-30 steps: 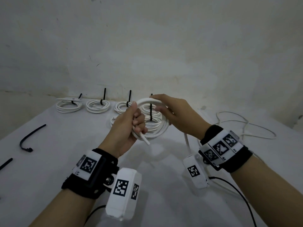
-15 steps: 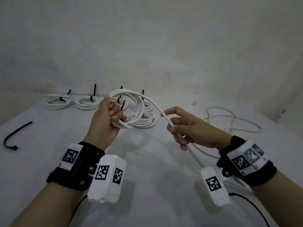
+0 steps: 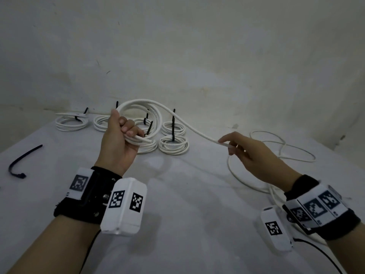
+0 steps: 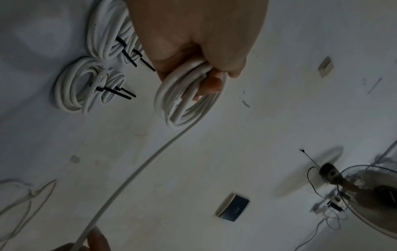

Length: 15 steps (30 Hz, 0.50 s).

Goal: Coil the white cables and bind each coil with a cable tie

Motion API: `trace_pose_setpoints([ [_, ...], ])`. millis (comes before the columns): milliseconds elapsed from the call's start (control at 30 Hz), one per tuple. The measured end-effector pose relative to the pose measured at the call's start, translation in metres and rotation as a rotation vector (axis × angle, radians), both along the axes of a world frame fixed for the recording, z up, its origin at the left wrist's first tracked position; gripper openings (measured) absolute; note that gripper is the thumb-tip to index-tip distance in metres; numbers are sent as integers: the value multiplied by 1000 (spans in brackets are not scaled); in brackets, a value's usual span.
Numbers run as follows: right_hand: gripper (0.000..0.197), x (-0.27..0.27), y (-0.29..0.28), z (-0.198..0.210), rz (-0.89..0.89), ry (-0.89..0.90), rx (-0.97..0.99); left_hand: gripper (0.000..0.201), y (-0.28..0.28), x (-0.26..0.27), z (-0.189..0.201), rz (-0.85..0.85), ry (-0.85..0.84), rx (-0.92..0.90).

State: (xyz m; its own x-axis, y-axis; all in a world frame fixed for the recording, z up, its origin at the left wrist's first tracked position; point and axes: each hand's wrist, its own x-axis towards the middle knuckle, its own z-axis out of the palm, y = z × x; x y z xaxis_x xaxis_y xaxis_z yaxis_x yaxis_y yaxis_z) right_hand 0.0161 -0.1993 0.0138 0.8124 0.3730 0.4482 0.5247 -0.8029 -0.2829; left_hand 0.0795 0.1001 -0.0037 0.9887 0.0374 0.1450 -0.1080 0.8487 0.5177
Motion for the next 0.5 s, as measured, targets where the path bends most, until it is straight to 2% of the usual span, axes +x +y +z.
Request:
trace_pose_setpoints([
  [133,40,0,13,2,68,-128,-149,41,-4,-2,3,41,-30,88],
  [300,32,-12,54,14,233,-256,-347,39,-14,-9,2,56,-85,242],
  [367,33,-14,69,17,299,-257,-337,38,-21,-14,1,50,-110,330],
  [500,31,-12,92,24,390,-221,-174,40,-34,-24,0,12,-157,466],
])
